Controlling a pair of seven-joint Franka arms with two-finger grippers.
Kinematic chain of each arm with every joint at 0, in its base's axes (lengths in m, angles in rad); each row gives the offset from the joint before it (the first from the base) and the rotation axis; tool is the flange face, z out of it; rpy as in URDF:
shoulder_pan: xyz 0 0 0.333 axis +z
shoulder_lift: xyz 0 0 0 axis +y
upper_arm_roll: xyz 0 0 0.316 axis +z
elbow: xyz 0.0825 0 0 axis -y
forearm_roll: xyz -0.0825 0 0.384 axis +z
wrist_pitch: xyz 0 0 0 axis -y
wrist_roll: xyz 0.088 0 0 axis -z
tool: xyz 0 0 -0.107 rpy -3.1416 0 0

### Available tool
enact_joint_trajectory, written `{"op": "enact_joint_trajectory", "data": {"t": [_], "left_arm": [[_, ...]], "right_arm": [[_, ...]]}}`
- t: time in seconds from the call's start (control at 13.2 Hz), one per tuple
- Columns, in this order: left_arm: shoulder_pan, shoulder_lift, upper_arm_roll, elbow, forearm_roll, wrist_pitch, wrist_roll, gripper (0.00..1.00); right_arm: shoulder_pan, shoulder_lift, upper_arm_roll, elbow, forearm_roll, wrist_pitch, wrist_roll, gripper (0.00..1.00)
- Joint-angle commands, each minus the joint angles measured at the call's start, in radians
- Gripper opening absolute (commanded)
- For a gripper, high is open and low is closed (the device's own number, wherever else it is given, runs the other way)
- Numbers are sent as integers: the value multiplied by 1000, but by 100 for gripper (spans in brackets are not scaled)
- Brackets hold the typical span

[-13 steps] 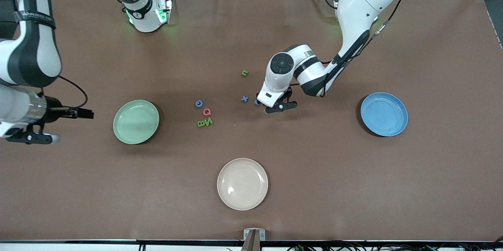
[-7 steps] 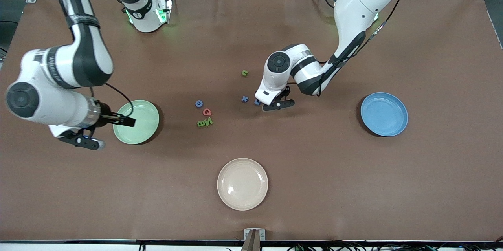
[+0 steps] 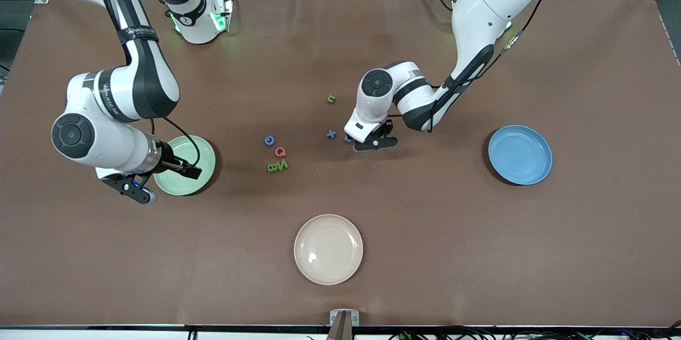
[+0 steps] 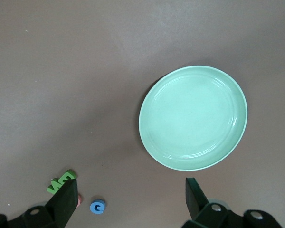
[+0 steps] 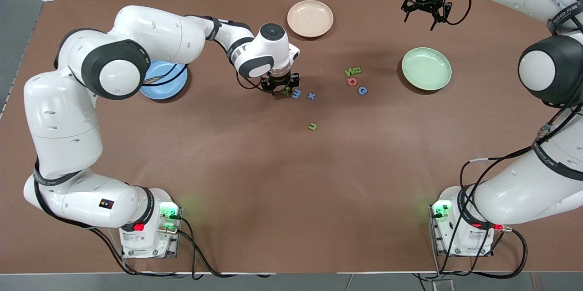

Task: Sort upper and lower case letters into plates
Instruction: 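Grasp the green B with the right gripper while the left gripper lifts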

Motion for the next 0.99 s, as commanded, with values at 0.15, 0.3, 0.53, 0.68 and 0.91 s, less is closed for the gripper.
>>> {"op": "enact_joint_trajectory", "data": {"t": [0.15, 0.3, 0.53, 0.68, 0.91], "left_arm": [[-5, 15, 1, 3, 25, 21, -22, 72], [-3, 16, 1, 3, 25, 21, -22, 67], [-3, 16, 1, 3, 25, 21, -24, 51], [-3, 18, 1, 3, 25, 21, -24, 44], [-9, 22, 19, 4, 27, 21, -24, 33]], "right_arm": [[56, 45, 3, 9, 11, 64, 235, 100], [99, 57, 3, -16, 11, 107, 343, 100], [135, 71, 3, -56, 10, 157, 427, 100], [170, 77, 3, -109, 10, 241, 522, 100], [213, 96, 3, -163, 8, 353, 608, 100]]}}
